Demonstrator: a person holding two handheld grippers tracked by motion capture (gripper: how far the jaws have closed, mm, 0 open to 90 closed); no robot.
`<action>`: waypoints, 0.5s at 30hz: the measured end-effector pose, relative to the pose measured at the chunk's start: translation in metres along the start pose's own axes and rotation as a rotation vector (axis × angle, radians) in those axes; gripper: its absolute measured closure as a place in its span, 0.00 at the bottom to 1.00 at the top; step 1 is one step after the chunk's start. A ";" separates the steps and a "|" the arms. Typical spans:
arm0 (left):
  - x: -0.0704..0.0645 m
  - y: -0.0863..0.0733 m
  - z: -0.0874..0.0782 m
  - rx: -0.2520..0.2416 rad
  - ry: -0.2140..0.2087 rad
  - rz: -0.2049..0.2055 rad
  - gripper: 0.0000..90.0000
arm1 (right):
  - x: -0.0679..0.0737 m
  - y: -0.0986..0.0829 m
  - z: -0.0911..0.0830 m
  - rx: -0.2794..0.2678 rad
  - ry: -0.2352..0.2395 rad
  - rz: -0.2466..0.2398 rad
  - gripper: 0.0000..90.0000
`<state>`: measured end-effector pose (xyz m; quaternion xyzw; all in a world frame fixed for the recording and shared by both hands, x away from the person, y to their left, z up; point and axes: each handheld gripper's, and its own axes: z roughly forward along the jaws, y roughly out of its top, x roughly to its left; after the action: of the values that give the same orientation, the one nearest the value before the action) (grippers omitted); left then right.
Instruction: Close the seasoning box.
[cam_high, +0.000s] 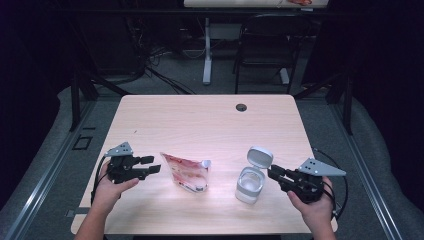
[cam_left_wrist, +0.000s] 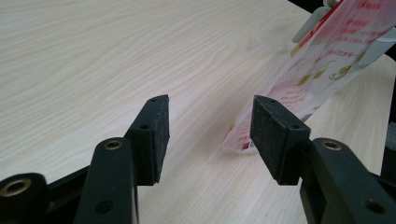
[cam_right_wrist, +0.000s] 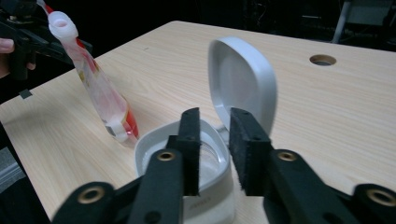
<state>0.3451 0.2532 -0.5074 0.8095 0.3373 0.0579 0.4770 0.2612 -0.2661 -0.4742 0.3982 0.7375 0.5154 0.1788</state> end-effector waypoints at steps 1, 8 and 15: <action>0.000 0.000 -0.001 -0.002 0.000 0.000 0.53 | -0.002 -0.001 -0.001 0.005 -0.014 0.006 0.90; 0.000 -0.001 0.000 0.008 0.011 0.006 0.53 | -0.019 -0.006 -0.008 -0.002 -0.113 0.072 1.00; 0.001 -0.001 0.001 0.010 0.012 0.008 0.54 | -0.028 0.000 -0.004 0.005 -0.156 0.095 1.00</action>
<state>0.3454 0.2533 -0.5088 0.8130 0.3370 0.0629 0.4706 0.2761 -0.2906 -0.4764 0.4721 0.7030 0.4886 0.2102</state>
